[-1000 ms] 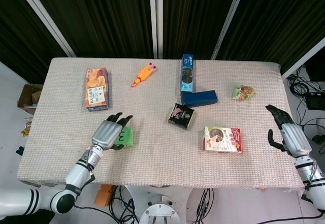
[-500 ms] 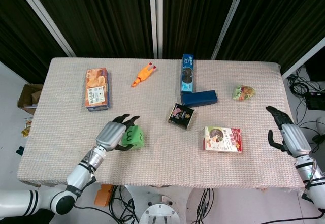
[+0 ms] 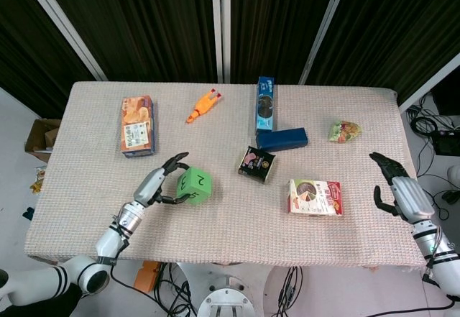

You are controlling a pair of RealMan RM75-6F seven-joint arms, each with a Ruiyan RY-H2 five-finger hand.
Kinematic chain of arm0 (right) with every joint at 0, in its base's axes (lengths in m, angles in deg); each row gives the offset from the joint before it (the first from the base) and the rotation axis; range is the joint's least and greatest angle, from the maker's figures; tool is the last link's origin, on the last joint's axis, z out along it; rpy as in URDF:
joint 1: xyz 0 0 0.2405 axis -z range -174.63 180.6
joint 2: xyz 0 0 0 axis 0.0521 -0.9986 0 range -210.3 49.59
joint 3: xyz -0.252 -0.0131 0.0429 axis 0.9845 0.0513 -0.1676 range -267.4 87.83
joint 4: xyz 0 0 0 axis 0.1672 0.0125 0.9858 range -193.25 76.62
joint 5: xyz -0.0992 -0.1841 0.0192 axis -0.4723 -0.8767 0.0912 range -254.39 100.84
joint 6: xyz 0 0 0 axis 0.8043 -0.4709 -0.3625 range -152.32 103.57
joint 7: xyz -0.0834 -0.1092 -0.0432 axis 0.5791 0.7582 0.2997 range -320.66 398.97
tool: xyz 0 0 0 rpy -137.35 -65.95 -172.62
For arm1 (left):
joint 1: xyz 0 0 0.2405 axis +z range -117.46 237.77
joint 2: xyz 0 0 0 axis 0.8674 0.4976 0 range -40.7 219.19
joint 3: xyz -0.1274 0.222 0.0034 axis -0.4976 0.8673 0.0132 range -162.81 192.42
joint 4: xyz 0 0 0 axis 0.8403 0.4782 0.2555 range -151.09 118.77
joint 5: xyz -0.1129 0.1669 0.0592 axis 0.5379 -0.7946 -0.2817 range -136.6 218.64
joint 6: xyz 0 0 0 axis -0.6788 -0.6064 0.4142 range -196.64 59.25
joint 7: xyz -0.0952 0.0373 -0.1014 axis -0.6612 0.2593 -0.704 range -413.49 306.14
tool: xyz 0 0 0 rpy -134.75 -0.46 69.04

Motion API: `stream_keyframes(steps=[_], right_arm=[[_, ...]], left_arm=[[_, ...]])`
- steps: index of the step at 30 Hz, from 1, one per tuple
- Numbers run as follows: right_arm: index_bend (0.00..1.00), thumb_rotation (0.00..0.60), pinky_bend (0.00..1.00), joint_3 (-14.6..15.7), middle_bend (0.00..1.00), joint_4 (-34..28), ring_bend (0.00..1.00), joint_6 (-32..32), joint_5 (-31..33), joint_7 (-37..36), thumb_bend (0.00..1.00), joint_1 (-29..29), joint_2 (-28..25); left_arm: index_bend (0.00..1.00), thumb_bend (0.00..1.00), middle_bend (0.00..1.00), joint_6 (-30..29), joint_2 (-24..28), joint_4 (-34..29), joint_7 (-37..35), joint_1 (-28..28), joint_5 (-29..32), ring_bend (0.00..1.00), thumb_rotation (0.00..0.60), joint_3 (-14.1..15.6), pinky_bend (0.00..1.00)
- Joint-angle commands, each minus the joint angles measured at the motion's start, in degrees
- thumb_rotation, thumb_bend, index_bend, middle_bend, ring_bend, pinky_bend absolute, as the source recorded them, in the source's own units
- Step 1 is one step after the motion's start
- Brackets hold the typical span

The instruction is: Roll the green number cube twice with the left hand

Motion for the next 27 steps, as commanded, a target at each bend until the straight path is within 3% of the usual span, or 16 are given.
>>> stream_keyframes(steps=[1,7,11,19,27], right_arm=[[0.0,0.586,0.0,-0.2,0.0,0.0,0.0,-0.1,-0.1,-0.4,0.63,0.0,0.1],[0.0,0.586,0.0,-0.3,0.0,-0.1,0.0,-0.2,-0.2,-0.4,0.63,0.0,0.1],[0.0,0.586,0.0,-0.4,0.0,-0.2,0.0,-0.4,-0.3,-0.4,0.63,0.1,0.1],[0.0,0.585,0.0,-0.4,0.0,-0.4,0.0,-1.1,-0.5,-0.5,0.61,0.5,-0.2],[0.0,0.586,0.0,-0.7,0.0,-0.6,0.0,-2.0,-0.7,-0.6,0.61,0.8,-0.4]], left_arm=[[0.07,0.29,0.46,-4.0,-4.6,7.5,-2.7,2.0,-4.6,0.08,0.6,1.0,0.16],[0.06,0.24,0.42,-6.2,-6.2,12.2,-2.1,2.6,-6.8,0.08,0.6,2.4,0.16],[0.05,0.17,0.27,-6.6,-6.3,13.4,-2.0,2.9,-7.6,0.08,0.6,3.2,0.16],[0.03,0.09,0.09,-7.9,-6.8,15.5,-2.5,3.9,-8.0,0.07,0.6,3.9,0.16],[0.03,0.09,0.05,-11.3,-4.7,15.2,-0.2,5.5,-9.6,0.06,0.6,4.9,0.16]])
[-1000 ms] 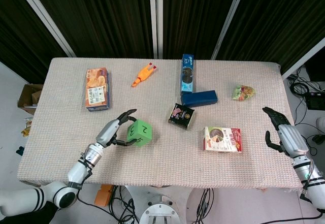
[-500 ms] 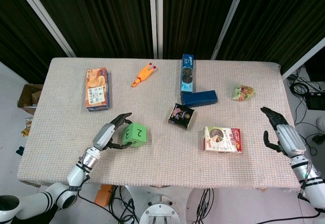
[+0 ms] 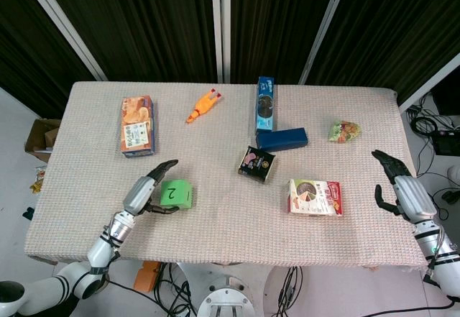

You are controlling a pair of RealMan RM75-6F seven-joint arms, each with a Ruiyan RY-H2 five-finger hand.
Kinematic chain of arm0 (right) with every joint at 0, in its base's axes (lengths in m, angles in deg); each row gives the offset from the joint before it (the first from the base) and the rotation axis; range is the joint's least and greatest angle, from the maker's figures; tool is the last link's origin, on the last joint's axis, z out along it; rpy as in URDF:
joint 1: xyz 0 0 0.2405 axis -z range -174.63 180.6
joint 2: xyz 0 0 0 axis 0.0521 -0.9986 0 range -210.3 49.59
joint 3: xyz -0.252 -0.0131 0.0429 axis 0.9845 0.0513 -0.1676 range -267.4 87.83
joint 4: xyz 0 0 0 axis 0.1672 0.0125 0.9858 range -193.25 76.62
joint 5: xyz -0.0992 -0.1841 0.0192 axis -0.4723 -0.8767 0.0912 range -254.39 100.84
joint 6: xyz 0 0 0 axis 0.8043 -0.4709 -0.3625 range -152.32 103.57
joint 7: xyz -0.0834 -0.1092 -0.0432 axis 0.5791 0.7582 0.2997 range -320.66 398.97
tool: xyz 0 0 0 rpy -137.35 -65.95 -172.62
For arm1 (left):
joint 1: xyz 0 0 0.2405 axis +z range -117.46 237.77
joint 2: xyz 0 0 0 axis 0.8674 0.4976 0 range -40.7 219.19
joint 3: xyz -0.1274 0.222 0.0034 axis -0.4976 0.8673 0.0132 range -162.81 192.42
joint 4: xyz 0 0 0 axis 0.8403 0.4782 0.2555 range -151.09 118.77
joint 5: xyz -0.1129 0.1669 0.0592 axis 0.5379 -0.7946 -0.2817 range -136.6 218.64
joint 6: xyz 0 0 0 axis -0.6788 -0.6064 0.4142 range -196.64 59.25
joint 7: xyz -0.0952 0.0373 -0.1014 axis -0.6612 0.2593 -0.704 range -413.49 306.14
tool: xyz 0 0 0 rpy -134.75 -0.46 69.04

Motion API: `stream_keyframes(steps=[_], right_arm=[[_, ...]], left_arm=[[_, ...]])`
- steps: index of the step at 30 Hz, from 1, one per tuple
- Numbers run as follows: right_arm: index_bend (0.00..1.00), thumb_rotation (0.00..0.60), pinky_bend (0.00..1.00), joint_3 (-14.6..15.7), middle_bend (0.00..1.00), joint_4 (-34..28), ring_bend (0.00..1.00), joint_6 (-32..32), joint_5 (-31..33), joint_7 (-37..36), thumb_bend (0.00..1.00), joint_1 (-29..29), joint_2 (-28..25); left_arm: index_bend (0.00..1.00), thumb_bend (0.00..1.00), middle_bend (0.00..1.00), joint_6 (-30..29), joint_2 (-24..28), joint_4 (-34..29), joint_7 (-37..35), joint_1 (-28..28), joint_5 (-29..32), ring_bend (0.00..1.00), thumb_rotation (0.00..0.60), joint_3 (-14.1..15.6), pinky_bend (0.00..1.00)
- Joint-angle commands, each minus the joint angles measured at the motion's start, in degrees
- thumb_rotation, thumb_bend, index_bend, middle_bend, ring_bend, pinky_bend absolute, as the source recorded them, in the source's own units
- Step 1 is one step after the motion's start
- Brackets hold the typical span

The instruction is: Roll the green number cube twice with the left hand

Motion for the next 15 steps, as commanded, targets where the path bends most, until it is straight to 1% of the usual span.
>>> stream_keyframes(steps=[1,3,4,6,7,10,11,13,15], right_arm=[[0.0,0.586,0.0,-0.1,0.0,-0.2,0.0,-0.4,-0.1,0.1,0.61,0.1,-0.2],[0.0,0.587,0.0,-0.2,0.0,-0.3,0.0,-0.7,-0.2,0.8,0.6,0.2,-0.5],[0.0,0.586,0.0,-0.3,0.0,-0.5,0.0,-0.9,0.1,2.4,0.58,0.4,-0.8],[0.0,0.585,0.0,-0.7,0.0,-0.7,0.0,-1.4,1.4,8.0,0.55,0.8,-1.3],[0.0,0.586,0.0,-1.1,0.0,-1.3,0.0,-2.2,2.7,12.8,0.51,1.2,-1.4],[0.0,0.589,0.0,-1.8,0.0,-3.7,0.0,-4.2,5.0,22.5,0.39,2.2,-1.1],[0.0,0.592,0.0,-1.9,0.0,-4.5,0.0,-4.6,5.3,24.2,0.34,2.4,-1.1],[0.0,0.6,0.0,-2.1,0.0,-5.7,0.0,-5.5,5.6,27.2,0.3,2.7,-1.0],[0.0,0.6,0.0,-2.2,0.0,-6.3,0.0,-6.3,5.5,28.8,0.26,3.0,-1.0]], left_arm=[[0.03,0.09,0.05,-1.7,1.7,-0.9,2.3,0.6,-1.6,0.06,0.6,0.9,0.16],[0.03,0.09,0.05,-2.2,3.3,-2.1,5.5,0.7,-2.7,0.06,0.6,1.7,0.16],[0.03,0.09,0.05,-1.8,4.6,-3.3,9.1,0.7,-3.1,0.05,0.6,2.2,0.16],[0.03,0.08,0.04,0.0,7.2,-7.3,15.5,0.6,-3.2,0.04,0.6,3.1,0.16],[0.03,0.08,0.04,1.4,8.9,-10.7,20.1,0.6,-2.4,0.03,0.6,3.2,0.16],[0.03,0.07,0.03,3.7,11.4,-18.3,31.9,0.7,0.1,0.03,0.6,2.3,0.16],[0.03,0.07,0.03,4.2,11.7,-19.9,35.0,0.7,0.7,0.03,0.6,2.0,0.16],[0.03,0.07,0.03,5.3,12.0,-23.2,40.4,0.5,2.4,0.03,0.6,1.0,0.16],[0.03,0.07,0.03,6.7,12.3,-25.8,43.8,0.3,4.4,0.03,0.6,0.1,0.16]])
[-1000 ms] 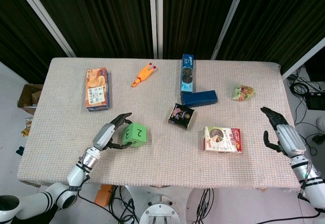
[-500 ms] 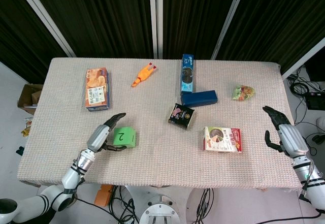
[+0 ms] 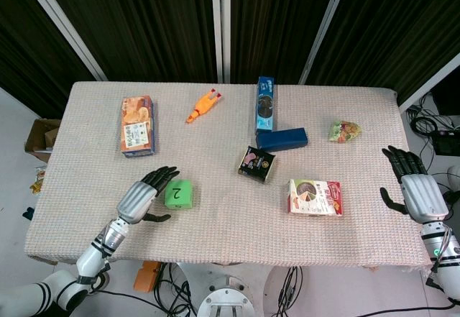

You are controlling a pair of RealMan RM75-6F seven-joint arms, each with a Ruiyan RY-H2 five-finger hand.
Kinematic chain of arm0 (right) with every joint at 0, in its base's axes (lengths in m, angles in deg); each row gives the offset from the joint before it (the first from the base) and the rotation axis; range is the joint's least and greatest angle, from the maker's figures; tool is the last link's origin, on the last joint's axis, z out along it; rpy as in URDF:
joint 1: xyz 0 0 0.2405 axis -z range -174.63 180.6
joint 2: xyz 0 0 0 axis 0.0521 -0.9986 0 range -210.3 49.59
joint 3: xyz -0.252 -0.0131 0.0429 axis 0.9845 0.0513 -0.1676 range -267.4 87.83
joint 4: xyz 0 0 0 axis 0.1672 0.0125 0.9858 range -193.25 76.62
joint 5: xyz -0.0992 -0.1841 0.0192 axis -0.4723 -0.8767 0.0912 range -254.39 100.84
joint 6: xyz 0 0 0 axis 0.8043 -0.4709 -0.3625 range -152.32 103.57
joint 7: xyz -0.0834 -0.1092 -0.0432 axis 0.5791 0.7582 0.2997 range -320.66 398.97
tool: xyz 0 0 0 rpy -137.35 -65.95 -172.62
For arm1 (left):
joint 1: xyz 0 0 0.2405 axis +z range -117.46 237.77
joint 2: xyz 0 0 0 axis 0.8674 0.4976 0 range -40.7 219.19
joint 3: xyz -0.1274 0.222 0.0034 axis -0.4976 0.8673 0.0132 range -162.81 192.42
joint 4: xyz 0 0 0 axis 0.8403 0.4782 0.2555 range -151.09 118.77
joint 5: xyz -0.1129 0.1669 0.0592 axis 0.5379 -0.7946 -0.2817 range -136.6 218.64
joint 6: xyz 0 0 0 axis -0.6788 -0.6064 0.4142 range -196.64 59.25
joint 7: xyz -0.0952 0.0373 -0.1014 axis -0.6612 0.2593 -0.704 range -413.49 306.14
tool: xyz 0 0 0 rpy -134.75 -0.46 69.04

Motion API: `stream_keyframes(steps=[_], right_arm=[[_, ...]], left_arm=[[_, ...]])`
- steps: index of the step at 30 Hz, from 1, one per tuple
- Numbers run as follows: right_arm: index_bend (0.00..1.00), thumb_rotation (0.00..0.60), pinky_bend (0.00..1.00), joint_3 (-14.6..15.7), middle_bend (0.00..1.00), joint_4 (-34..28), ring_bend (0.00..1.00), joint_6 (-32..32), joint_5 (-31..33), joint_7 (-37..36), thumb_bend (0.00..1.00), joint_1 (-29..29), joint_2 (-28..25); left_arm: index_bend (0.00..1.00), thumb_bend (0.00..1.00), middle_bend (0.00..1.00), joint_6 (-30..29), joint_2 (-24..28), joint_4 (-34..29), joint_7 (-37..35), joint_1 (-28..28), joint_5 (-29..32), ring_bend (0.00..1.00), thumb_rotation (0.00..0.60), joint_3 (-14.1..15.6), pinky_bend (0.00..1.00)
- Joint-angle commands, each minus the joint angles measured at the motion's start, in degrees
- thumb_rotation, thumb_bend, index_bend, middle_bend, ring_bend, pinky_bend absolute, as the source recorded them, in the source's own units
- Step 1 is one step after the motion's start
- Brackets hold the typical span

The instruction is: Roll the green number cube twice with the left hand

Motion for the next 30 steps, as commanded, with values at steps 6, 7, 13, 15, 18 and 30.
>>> stream_keyframes(steps=[6,7,13,15,18,30], right_arm=[[0.0,0.6,0.0,-1.3,0.0,-3.2,0.0,-4.5,1.7,10.2,0.2,2.0,0.2],[0.0,0.6,0.0,-1.3,0.0,-3.2,0.0,-4.6,1.8,10.7,0.19,2.1,0.3],[0.0,0.6,0.0,-1.4,0.0,-2.3,0.0,-4.6,1.7,12.1,0.18,2.1,1.1],[0.0,0.6,0.0,-1.5,0.0,-2.1,0.0,-4.7,1.5,12.4,0.18,2.1,1.4],[0.0,0.6,0.0,-1.6,0.0,-1.7,0.0,-4.9,1.1,12.2,0.18,2.1,1.7],[0.0,0.6,0.0,-1.7,0.0,-0.8,0.0,-3.3,1.9,13.3,0.18,1.8,2.6]], left_arm=[[0.03,0.07,0.04,8.8,4.0,-16.8,24.7,-1.5,12.7,0.03,0.6,-4.3,0.16],[0.03,0.07,0.05,9.3,4.1,-17.7,26.4,-1.7,14.0,0.03,0.6,-4.6,0.16],[0.03,0.07,0.11,10.1,5.0,-22.8,37.0,-3.3,21.4,0.03,0.6,-7.2,0.16],[0.03,0.07,0.13,10.2,5.5,-24.5,40.3,-3.7,23.9,0.03,0.6,-7.6,0.16],[0.03,0.07,0.18,9.9,6.4,-27.0,44.4,-4.4,27.5,0.03,0.6,-8.1,0.16],[0.03,0.09,0.25,10.5,6.3,-29.4,47.1,-7.2,31.3,0.03,0.6,-8.5,0.16]])
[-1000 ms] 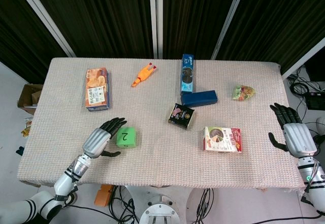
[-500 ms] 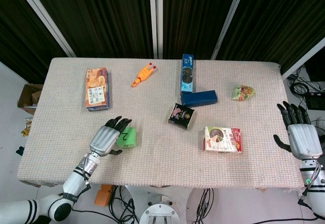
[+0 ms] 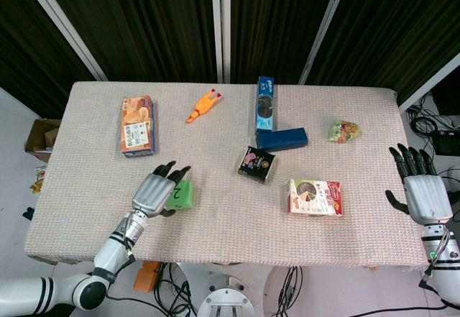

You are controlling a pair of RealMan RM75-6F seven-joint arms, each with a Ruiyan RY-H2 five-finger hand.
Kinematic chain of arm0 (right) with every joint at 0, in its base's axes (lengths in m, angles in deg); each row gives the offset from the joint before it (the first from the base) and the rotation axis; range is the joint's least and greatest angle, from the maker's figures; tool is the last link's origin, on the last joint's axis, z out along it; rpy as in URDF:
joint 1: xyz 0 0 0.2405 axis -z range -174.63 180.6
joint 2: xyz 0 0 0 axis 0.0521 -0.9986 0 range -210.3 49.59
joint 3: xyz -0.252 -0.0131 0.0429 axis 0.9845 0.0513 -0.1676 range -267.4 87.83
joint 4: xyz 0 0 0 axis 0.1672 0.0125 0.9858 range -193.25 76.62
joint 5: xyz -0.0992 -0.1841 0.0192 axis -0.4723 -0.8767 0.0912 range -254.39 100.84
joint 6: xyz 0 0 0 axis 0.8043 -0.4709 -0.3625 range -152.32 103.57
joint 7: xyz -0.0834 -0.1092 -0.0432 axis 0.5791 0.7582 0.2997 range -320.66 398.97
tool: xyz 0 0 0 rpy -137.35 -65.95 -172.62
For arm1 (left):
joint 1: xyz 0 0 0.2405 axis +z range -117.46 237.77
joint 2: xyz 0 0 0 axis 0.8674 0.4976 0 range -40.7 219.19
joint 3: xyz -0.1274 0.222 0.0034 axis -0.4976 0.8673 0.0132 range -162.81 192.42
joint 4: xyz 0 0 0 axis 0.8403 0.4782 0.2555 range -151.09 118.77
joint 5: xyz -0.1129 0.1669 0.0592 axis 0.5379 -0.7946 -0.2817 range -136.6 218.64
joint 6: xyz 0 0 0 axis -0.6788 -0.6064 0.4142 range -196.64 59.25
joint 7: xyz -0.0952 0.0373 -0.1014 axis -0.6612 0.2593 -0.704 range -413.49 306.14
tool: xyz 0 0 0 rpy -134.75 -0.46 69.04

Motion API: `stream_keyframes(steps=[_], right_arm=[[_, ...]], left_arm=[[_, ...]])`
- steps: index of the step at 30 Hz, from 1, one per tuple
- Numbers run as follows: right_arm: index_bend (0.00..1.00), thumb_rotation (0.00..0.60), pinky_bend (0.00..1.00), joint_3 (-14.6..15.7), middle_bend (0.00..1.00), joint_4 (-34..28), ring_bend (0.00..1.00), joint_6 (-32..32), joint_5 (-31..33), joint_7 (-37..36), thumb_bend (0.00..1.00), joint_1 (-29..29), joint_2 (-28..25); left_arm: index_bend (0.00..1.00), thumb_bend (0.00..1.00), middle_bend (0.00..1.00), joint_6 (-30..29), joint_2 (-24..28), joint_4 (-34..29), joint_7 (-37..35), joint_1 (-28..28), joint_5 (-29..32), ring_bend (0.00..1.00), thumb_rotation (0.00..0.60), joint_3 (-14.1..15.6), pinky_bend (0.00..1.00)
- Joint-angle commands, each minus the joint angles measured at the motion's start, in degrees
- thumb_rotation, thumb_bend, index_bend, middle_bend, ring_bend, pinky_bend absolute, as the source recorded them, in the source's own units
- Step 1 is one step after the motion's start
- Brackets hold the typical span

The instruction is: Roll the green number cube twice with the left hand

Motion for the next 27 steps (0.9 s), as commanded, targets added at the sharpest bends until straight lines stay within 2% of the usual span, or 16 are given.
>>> stream_keyframes(steps=[1,5,10,13,15,18,24,25,27], right_arm=[[0.0,0.6,0.0,0.0,0.0,-0.1,0.0,0.4,0.2,0.3,0.18,-0.1,0.1],[0.0,0.6,0.0,0.0,0.0,-0.1,0.0,0.7,0.4,0.1,0.18,-0.1,0.1],[0.0,0.6,0.0,-0.1,0.0,0.2,0.0,1.1,0.6,-0.4,0.19,-0.1,0.1],[0.0,0.6,0.0,-0.1,0.0,0.5,0.0,1.2,0.5,-0.7,0.19,-0.1,0.2],[0.0,0.6,0.0,0.0,0.0,0.6,0.0,1.4,0.4,-1.1,0.2,-0.1,0.4],[0.0,0.6,0.0,0.1,0.0,0.8,0.0,1.9,0.3,-2.5,0.2,-0.1,0.5],[0.0,0.6,0.0,0.4,0.0,1.3,0.0,2.0,-0.4,-4.9,0.19,0.0,0.7],[0.0,0.6,0.0,0.4,0.0,1.4,0.0,2.1,-0.5,-5.3,0.2,0.0,0.6],[0.0,0.6,0.0,0.4,0.0,1.4,0.0,2.2,-0.6,-5.6,0.2,0.0,0.6]], left_arm=[[0.03,0.09,0.26,0.1,-0.5,0.1,0.7,-0.8,1.1,0.03,0.6,-0.2,0.16],[0.04,0.17,0.31,-0.1,-0.8,0.1,1.0,-1.5,2.6,0.04,0.6,-0.4,0.16],[0.07,0.29,0.46,-1.5,-1.2,0.0,-0.1,-1.5,1.1,0.1,0.6,-0.2,0.16],[0.08,0.31,0.51,-2.4,-1.5,0.0,-1.7,-1.3,-0.8,0.13,0.6,-0.1,0.16],[0.09,0.32,0.52,-2.7,-2.1,0.5,-5.1,-1.0,-3.3,0.15,0.6,-0.2,0.16],[0.11,0.31,0.53,-3.1,-4.0,3.6,-17.5,0.3,-8.3,0.16,0.6,-1.0,0.16],[0.11,0.3,0.53,-1.7,-8.0,11.3,-43.9,3.9,-8.3,0.17,0.6,-2.8,0.16],[0.11,0.3,0.53,-1.2,-8.5,12.7,-50.0,4.5,-8.7,0.17,0.6,-3.3,0.16],[0.11,0.3,0.54,-0.9,-9.3,15.7,-57.4,5.2,-10.6,0.17,0.6,-3.4,0.16]])
